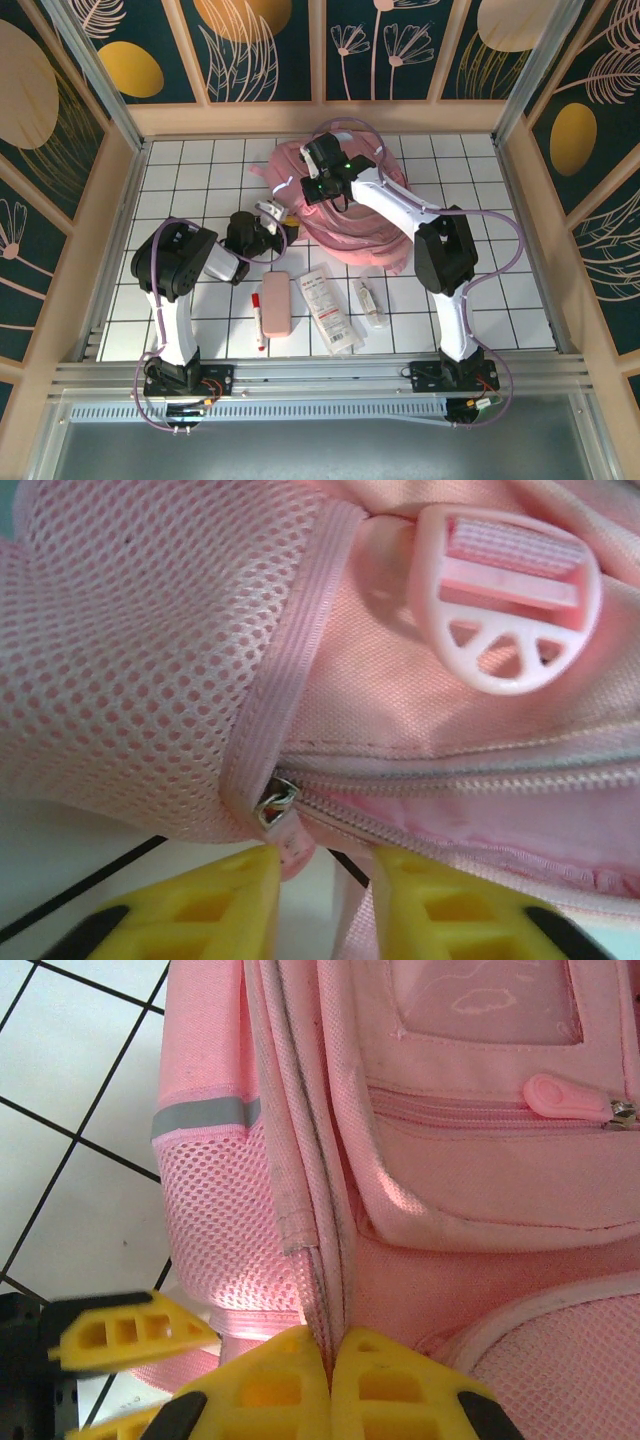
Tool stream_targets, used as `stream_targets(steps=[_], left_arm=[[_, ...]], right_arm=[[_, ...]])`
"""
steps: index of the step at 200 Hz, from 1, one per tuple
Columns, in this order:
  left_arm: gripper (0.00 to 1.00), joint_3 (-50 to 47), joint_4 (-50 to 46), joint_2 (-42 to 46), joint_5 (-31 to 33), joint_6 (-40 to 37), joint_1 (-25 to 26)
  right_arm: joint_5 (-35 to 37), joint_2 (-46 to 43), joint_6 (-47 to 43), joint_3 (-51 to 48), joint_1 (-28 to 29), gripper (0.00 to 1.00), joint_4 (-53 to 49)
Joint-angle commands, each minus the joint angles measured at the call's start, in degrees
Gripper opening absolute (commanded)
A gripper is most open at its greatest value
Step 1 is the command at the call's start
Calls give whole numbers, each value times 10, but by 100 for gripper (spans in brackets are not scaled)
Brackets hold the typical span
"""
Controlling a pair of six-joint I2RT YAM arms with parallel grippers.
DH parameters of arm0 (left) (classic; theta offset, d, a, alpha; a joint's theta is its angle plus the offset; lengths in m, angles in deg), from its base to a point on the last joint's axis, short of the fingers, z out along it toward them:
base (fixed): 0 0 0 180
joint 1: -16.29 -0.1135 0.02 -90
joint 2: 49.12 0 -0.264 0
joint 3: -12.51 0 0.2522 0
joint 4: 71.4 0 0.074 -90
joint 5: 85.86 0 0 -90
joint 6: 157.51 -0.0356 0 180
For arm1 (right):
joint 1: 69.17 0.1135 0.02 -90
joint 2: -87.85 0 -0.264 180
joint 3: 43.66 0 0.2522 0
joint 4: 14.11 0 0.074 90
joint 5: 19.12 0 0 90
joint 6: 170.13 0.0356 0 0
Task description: Pack books, pencil case, and school supplies into a backpack
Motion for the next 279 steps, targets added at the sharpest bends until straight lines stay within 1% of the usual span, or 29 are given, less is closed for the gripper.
stream_targets(steps=[1,2,3,34,53,73,86,87,97,100,104,115,132,182,192,200,204,214,220,244,279], left_arm=[[3,16,-13,-6,6,-19,4],[0,16,-14,-6,6,-20,4],[0,15,-13,-5,5,-21,4],[0,-16,42,6,-24,-26,4],[0,-32,39,15,-30,-37,5],[0,-47,48,23,-21,-38,4],[0,-39,29,22,-21,-31,5],[0,-37,27,22,-21,-30,5],[24,-21,9,12,-29,-9,5],[28,-16,6,8,-33,-4,4],[30,-11,5,2,-39,3,4],[32,1,14,-14,-50,24,4],[33,12,25,-29,-24,56,5],[34,53,-28,-51,34,95,5],[33,53,-25,-54,37,102,5],[29,52,-19,-55,37,102,6],[26,50,-17,-54,36,101,6],[8,43,-6,-52,26,96,6],[0,36,8,-50,18,91,6],[0,-11,94,-45,-22,74,7],[0,-45,128,-16,-75,39,6]], right_arm=[[-23,-50,2,-1,-3,0,34],[-23,-50,2,-1,-3,0,35],[-23,-50,2,-1,-3,0,35],[-14,-46,5,-3,-4,0,32],[-10,-44,8,-6,-6,0,33],[-6,-43,13,-4,-10,0,32],[-10,-43,12,-2,-10,0,32],[-11,-42,12,-2,-10,0,32],[-19,-42,12,-1,-10,0,33],[-21,-43,12,-2,-10,0,33],[-24,-43,12,-3,-10,0,34],[-31,-47,12,-8,-8,0,37],[-43,-55,7,-20,-6,0,47],[-74,-75,7,-35,-2,0,61],[-74,-77,9,-34,0,0,61],[-70,-77,12,-35,1,0,61],[-68,-77,12,-36,2,0,61],[-61,-76,13,-38,2,0,61],[-49,-75,14,-38,2,0,60],[6,-62,25,-28,-7,0,40],[11,-48,33,-26,-26,0,37]])
